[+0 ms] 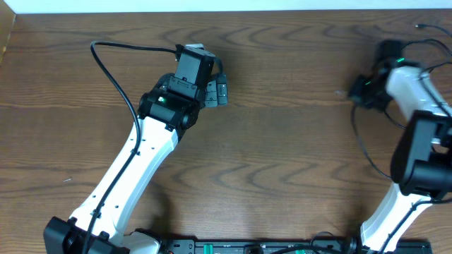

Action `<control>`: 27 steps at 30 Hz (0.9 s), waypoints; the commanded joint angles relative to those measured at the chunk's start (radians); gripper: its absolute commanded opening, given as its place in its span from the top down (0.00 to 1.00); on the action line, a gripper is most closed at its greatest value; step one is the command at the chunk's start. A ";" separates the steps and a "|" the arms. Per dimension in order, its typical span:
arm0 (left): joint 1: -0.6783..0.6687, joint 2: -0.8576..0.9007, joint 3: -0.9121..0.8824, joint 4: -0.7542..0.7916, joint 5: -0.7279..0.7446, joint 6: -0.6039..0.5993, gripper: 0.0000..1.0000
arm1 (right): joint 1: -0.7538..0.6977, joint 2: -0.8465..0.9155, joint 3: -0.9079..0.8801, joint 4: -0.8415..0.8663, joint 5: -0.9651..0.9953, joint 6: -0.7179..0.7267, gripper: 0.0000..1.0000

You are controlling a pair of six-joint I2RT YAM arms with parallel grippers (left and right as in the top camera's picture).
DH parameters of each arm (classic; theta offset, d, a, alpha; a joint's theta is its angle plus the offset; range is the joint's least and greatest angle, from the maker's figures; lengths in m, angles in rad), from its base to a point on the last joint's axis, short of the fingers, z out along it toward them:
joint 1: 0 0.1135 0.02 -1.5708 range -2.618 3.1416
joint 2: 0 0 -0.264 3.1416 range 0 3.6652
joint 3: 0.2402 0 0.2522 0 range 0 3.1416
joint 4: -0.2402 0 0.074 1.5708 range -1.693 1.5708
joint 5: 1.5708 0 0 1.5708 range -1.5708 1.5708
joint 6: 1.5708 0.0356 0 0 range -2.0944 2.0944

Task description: Untangle cables

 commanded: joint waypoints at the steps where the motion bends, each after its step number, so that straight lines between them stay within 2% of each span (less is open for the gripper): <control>1: 0.002 0.011 0.006 -0.003 -0.013 -0.005 0.00 | -0.100 -0.036 0.164 -0.063 -0.005 -0.103 0.99; 4: 0.002 0.011 0.006 -0.003 -0.013 -0.005 0.00 | -0.193 -0.039 0.284 -0.126 -0.003 -0.122 0.99; 8: 0.002 0.011 0.006 -0.003 -0.013 -0.005 0.00 | -0.315 -0.039 0.385 -0.122 -0.003 -0.121 0.99; 12: 0.002 0.011 0.006 -0.003 -0.013 -0.005 0.00 | -0.411 -0.038 0.394 -0.039 -0.011 -0.121 0.99; 15: 0.002 0.011 0.006 -0.003 -0.013 -0.005 0.00 | -0.450 -0.035 0.394 -0.042 -0.017 -0.125 0.99; 16: 0.002 0.011 0.006 -0.003 -0.013 -0.005 0.00 | -0.455 -0.035 0.394 -0.050 -0.034 -0.150 0.94; 19: 0.002 0.011 0.006 -0.003 -0.013 -0.005 0.00 | -0.451 -0.037 0.394 -0.071 -0.150 -0.238 0.62; 21: 0.002 0.011 0.006 -0.003 -0.013 -0.005 0.00 | -0.436 -0.043 0.396 -0.093 -0.267 -0.310 0.46; 24: 0.002 0.011 0.006 -0.003 -0.013 -0.005 0.00 | -0.399 -0.068 0.397 -0.138 -0.385 -0.387 0.35; 27: 0.002 0.011 0.006 -0.003 -0.013 -0.005 0.00 | -0.331 -0.122 0.397 -0.197 -0.407 -0.431 0.29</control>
